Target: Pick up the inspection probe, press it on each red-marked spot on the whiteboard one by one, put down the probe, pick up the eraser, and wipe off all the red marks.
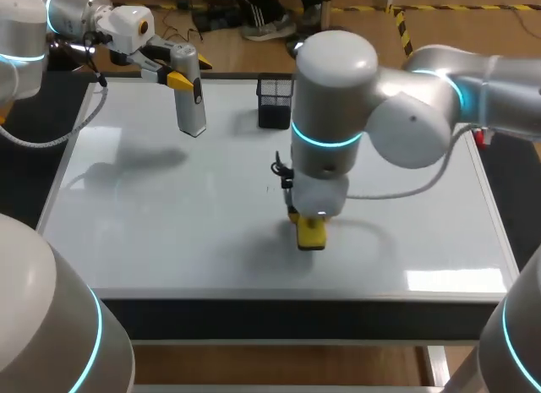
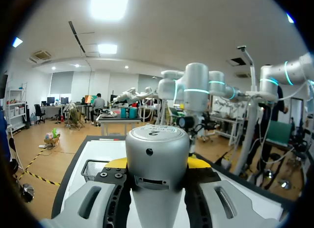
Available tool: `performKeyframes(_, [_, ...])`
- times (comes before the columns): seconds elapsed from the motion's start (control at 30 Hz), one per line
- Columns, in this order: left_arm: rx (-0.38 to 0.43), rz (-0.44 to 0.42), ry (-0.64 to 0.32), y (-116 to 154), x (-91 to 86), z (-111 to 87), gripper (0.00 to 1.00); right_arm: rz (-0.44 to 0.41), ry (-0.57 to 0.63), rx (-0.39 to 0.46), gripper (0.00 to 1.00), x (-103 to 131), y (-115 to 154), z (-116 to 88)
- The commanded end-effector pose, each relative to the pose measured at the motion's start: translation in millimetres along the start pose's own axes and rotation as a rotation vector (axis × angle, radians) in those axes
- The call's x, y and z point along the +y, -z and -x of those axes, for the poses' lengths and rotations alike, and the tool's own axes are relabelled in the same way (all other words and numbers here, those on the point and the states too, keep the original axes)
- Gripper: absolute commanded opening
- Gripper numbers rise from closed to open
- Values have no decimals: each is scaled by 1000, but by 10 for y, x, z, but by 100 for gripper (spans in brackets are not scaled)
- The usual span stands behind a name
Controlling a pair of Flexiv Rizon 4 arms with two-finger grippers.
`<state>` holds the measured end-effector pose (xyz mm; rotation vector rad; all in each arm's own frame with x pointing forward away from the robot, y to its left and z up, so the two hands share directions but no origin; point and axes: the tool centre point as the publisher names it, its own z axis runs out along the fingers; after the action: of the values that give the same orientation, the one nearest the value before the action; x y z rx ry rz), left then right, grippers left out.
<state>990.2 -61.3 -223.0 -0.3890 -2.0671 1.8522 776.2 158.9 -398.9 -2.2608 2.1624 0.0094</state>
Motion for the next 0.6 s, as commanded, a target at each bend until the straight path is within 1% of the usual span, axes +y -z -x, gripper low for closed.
performKeyframes(0.03, [5,0,1,8,-8,14,0,4,15,54,0,-94,-59,173])
performKeyframes(0.37, [5,0,1,8,-8,14,0,14,39,30,0,-141,-107,335])
performKeyframes(0.6, [5,0,1,8,-8,14,0,21,44,25,0,-177,-163,337])
